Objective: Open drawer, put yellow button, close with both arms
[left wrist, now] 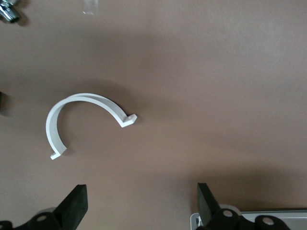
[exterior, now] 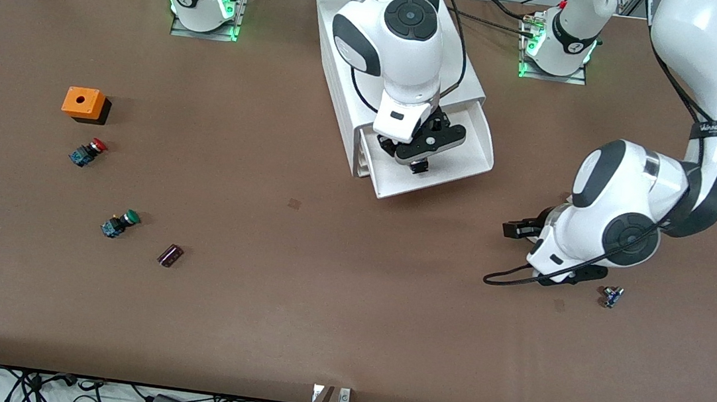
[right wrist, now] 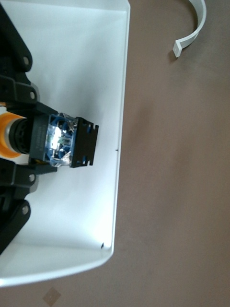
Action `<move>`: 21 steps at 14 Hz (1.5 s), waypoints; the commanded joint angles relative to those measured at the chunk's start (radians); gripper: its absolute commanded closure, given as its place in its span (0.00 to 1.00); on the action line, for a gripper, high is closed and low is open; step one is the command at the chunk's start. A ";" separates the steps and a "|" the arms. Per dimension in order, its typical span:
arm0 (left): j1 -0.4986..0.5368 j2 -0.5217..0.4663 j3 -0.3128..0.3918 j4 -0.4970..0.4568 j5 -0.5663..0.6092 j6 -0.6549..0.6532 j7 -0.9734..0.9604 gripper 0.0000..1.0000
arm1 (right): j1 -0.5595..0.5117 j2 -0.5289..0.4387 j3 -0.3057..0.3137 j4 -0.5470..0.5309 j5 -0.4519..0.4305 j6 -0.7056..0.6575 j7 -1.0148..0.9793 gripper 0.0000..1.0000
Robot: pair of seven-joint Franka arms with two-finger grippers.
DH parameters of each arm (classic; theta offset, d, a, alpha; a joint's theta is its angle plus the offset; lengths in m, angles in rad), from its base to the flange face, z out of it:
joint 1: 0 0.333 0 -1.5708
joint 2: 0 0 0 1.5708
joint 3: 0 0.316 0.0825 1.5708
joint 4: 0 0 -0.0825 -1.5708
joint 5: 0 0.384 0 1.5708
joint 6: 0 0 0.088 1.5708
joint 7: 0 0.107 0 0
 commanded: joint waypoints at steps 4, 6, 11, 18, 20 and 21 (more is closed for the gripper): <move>0.018 -0.049 -0.016 -0.033 0.008 0.010 0.052 0.00 | 0.015 0.019 -0.011 0.026 0.009 -0.001 0.023 0.00; 0.016 -0.061 -0.017 -0.045 0.008 0.010 0.052 0.00 | 0.015 0.011 -0.011 0.037 0.011 -0.015 0.090 0.00; 0.016 -0.078 -0.045 -0.047 0.002 0.015 0.052 0.00 | -0.041 -0.021 -0.019 0.112 0.009 -0.107 0.135 0.00; 0.000 -0.080 -0.189 -0.186 -0.049 0.301 -0.152 0.00 | -0.330 -0.113 -0.019 0.089 -0.001 -0.274 0.116 0.00; -0.002 -0.078 -0.221 -0.217 -0.049 0.326 -0.186 0.00 | -0.429 -0.113 -0.017 0.087 0.006 -0.317 0.072 0.00; 0.000 -0.083 -0.238 -0.238 -0.049 0.326 -0.204 0.00 | -0.474 -0.113 -0.017 0.089 0.009 -0.328 0.010 0.00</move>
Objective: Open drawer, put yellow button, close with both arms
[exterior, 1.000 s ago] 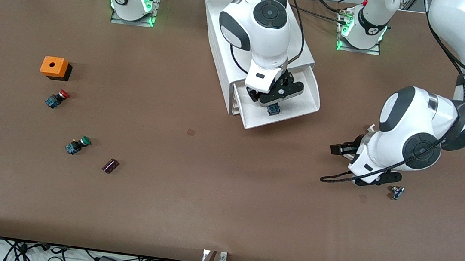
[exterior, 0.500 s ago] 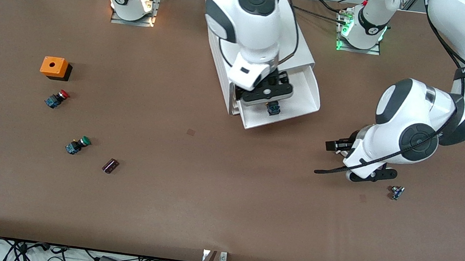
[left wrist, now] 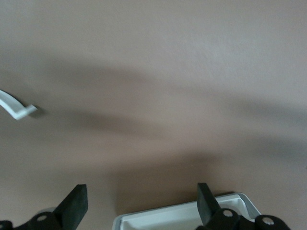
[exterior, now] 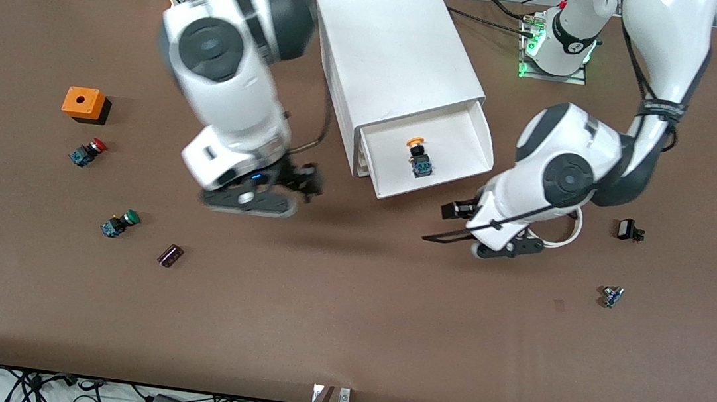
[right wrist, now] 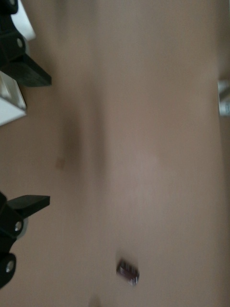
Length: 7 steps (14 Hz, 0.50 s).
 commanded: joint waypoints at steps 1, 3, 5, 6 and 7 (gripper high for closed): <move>0.016 -0.038 -0.052 -0.080 -0.011 0.026 -0.055 0.00 | -0.122 -0.015 0.020 -0.019 0.010 -0.046 -0.130 0.00; 0.022 -0.039 -0.097 -0.094 -0.011 0.029 -0.110 0.00 | -0.217 -0.013 0.022 -0.021 0.012 -0.074 -0.236 0.00; 0.038 -0.048 -0.146 -0.123 -0.011 0.024 -0.121 0.00 | -0.265 -0.013 0.022 -0.027 0.012 -0.095 -0.261 0.00; 0.039 -0.073 -0.149 -0.157 -0.011 0.024 -0.119 0.00 | -0.272 -0.016 0.020 -0.028 0.009 -0.105 -0.262 0.00; 0.041 -0.093 -0.153 -0.183 -0.013 0.020 -0.119 0.00 | -0.275 -0.018 0.018 -0.028 0.001 -0.117 -0.262 0.00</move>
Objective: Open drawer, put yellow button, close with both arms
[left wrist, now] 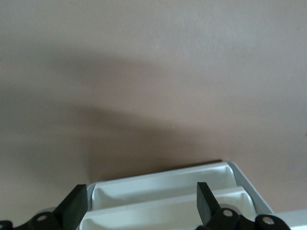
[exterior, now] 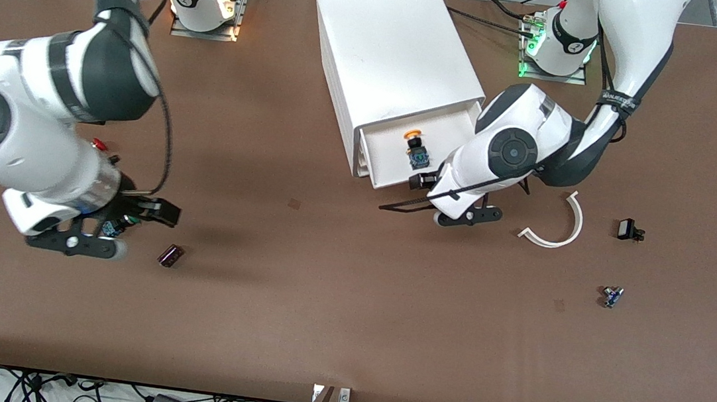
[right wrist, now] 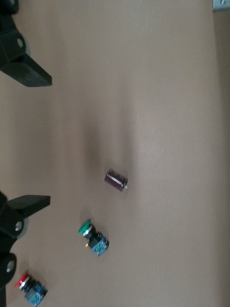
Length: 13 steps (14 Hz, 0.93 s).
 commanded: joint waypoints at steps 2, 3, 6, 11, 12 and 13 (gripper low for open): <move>0.037 -0.104 -0.062 -0.132 -0.017 -0.008 -0.010 0.00 | -0.065 -0.055 0.020 -0.064 0.010 -0.025 0.007 0.00; 0.040 -0.104 -0.081 -0.137 -0.017 -0.016 -0.010 0.00 | -0.091 -0.085 0.022 -0.113 0.012 -0.016 0.005 0.00; 0.043 -0.106 -0.104 -0.151 -0.075 -0.017 -0.012 0.00 | -0.130 -0.197 0.023 -0.227 0.012 0.030 0.001 0.00; 0.043 -0.101 -0.124 -0.154 -0.125 -0.037 -0.019 0.00 | -0.237 -0.349 0.022 -0.390 0.007 0.102 -0.151 0.00; 0.043 -0.101 -0.126 -0.154 -0.143 -0.039 -0.018 0.00 | -0.262 -0.366 0.022 -0.409 0.007 0.102 -0.181 0.00; 0.043 -0.103 -0.126 -0.154 -0.148 -0.040 -0.019 0.00 | -0.279 -0.386 0.020 -0.422 0.008 0.094 -0.209 0.00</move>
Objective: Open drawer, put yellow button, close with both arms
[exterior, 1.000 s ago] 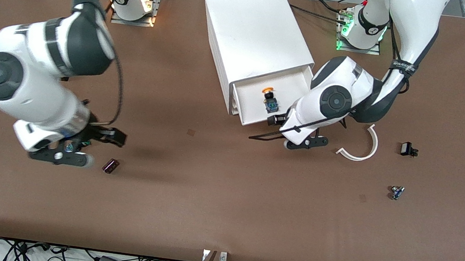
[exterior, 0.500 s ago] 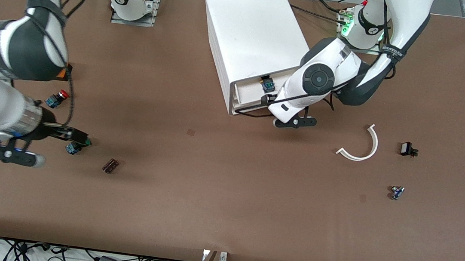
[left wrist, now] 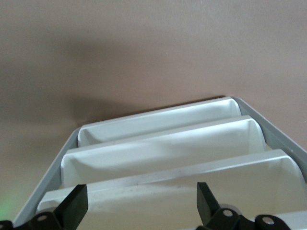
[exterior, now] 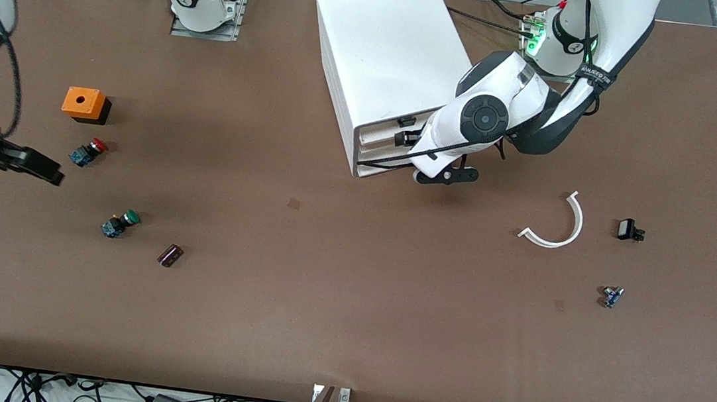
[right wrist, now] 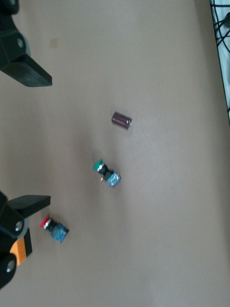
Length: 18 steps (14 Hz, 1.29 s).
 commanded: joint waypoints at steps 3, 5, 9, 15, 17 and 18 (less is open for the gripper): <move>0.020 -0.036 -0.022 -0.025 -0.038 -0.031 -0.006 0.00 | -0.064 -0.098 -0.010 -0.090 0.010 -0.028 -0.113 0.00; 0.040 -0.037 -0.022 -0.010 -0.038 -0.046 0.005 0.00 | -0.061 -0.109 -0.013 -0.093 0.006 -0.040 -0.116 0.00; 0.125 -0.036 -0.012 0.093 0.083 -0.123 0.050 0.00 | -0.062 -0.126 -0.007 -0.115 0.000 -0.093 -0.135 0.00; 0.326 -0.036 -0.009 0.216 0.386 -0.310 0.397 0.00 | -0.065 -0.248 -0.011 -0.326 0.000 0.048 -0.174 0.00; 0.377 -0.036 -0.009 0.234 0.460 -0.322 0.532 0.00 | -0.061 -0.255 -0.011 -0.331 -0.003 0.041 -0.169 0.00; 0.411 -0.036 -0.010 0.254 0.461 -0.327 0.601 0.00 | -0.061 -0.253 -0.011 -0.325 -0.011 0.044 -0.174 0.00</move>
